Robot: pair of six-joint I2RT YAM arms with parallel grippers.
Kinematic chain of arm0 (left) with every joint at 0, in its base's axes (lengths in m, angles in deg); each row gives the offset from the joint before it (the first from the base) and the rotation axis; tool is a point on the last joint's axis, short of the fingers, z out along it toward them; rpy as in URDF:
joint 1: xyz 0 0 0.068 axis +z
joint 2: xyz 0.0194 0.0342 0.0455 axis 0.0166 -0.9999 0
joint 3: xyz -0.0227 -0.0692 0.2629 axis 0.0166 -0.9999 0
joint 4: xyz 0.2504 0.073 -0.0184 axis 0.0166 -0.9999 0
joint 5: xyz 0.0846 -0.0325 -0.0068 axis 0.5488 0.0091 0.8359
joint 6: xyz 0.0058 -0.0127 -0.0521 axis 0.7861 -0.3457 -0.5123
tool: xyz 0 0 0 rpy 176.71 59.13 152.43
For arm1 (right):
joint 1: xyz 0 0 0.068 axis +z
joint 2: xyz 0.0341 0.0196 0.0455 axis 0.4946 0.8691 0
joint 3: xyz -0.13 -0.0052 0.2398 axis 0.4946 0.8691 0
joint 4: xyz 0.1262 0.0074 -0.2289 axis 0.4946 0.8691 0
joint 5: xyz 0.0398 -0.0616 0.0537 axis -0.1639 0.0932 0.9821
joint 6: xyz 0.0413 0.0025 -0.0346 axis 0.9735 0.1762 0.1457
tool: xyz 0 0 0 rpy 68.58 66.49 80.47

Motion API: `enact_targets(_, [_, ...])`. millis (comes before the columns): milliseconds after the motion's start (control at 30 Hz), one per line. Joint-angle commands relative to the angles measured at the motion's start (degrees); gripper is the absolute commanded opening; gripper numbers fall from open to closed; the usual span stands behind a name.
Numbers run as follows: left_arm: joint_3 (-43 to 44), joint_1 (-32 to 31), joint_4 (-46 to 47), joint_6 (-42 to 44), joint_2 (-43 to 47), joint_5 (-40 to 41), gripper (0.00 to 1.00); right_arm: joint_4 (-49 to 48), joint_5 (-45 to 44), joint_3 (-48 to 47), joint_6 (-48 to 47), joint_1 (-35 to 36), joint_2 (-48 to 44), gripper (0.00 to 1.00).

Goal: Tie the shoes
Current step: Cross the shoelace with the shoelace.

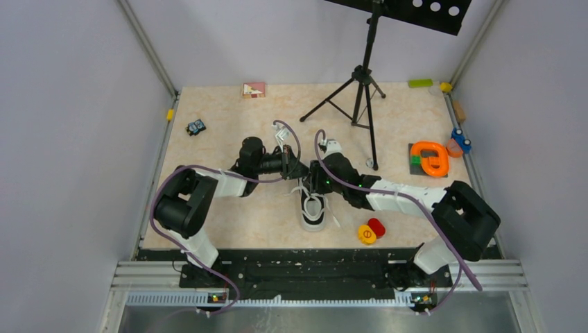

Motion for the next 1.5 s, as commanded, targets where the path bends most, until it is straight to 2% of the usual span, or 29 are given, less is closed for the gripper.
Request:
enact_targets(0, [1.07, -0.29, 0.5, 0.72, 0.78, -1.81, 0.0, -5.57, -3.06, -2.71, 0.4, 0.8, -0.26, 0.4])
enact_targets(133, [1.18, -0.32, -0.3, 1.26, 0.92, -1.86, 0.0, -5.89, -3.05, -3.04, 0.54, 0.97, -0.08, 0.34])
enact_targets(267, [1.14, -0.3, -0.58, 1.26, 0.96, -1.98, 0.0, -6.27, -3.16, -2.88, 0.65, 0.97, -0.2, 0.14])
enact_targets(400, [0.89, -0.27, -0.82, 1.51, 1.06, -2.1, 0.0, -6.28, -3.28, -2.55, 0.75, 0.97, -0.65, 0.0])
enact_targets(833, [-1.67, -0.16, -3.31, 3.18, 3.11, -1.02, 0.0, -6.98, -1.07, 0.83, -0.18, 1.02, -3.84, 0.0])
enact_targets(900, [-1.92, -0.08, -3.31, 3.28, 3.16, -0.87, 0.0, -5.66, -1.27, 0.54, -0.28, 0.97, -4.44, 0.21])
enact_targets(967, [-2.09, -0.14, -3.16, 3.28, 2.99, -0.97, 0.0, -4.13, -2.23, 0.39, -0.71, 0.97, -5.61, 0.32])
enact_targets(1167, [-1.95, 0.0, -2.54, 3.13, 3.2, -0.69, 0.0, -0.92, -3.77, 1.54, -0.96, -0.01, -9.85, 0.34])
enact_targets(1367, [-1.62, 0.13, -2.51, 3.06, 3.03, -0.97, 0.0, -1.47, 1.3, 4.5, 2.42, -4.69, -10.61, 0.32])
enact_targets(1467, [-1.66, 0.12, -2.52, 3.1, 2.99, -0.97, 0.0, -1.71, 3.5, 4.65, 2.1, -5.17, -10.25, 0.35])
